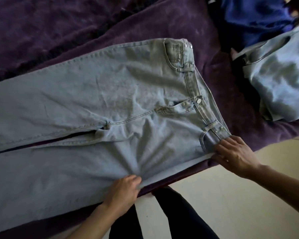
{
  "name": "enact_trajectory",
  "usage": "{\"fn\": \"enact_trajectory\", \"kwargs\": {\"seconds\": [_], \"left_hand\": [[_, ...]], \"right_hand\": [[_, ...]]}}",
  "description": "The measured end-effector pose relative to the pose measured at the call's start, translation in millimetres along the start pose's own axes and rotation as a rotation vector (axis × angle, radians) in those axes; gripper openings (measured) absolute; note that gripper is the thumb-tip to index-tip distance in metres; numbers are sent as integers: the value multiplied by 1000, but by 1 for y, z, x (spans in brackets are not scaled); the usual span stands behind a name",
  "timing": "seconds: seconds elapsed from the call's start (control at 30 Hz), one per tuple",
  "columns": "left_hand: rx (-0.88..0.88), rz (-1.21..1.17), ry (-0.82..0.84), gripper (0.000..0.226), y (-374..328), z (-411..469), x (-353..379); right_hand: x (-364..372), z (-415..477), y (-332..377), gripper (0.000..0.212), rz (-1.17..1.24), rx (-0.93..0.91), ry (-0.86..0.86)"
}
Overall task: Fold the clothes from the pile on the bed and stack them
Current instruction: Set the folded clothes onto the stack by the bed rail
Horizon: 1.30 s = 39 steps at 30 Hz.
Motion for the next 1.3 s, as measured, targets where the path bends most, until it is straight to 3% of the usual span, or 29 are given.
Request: {"fn": "enact_trajectory", "kwargs": {"seconds": [0.07,0.13,0.3,0.47,0.6,0.77,0.87,1.0,1.13,1.2,1.3], "left_hand": [[-113,-54,10,3,20,2,-15],[-180,-213,-73,12,50,5,-52],[-292,-560,-273,23,146,14,-178],[-391,-432,-574,16,231,54,-287],[-395,-241,-633,17,256,123,-331],[-588,-188,-606,23,287,202,-313],[-741,-191,-597,31,303,226,-282],[-762,-154,-619,36,301,221,-269],[-690,-18,-741,32,276,156,-270],[-692,-4,-744,34,271,108,-256],[-778,24,-644,36,278,34,-216]], "right_hand": [[-19,11,-8,27,-5,-47,22],[-39,34,-19,27,16,-52,26],[-104,128,-56,25,126,167,-52],[-142,254,-73,27,185,298,-88],[-132,335,-87,32,174,440,-95],[-81,362,-116,31,104,684,-58],[-61,365,-119,31,31,718,-103],[-59,375,-109,33,-99,657,-82],[-82,381,-73,44,-198,500,-152],[-89,379,-36,56,-154,366,-182],[-81,370,32,51,-33,220,-121]]}}
Point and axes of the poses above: each hand's wrist, its own z-axis towards the middle knuckle, its own x-axis out of the palm, y = z × x, the point moved 7 cm from there along z, towards the middle knuckle, and after that the axes turned 1 degree about -y, right-handed, at the moved point
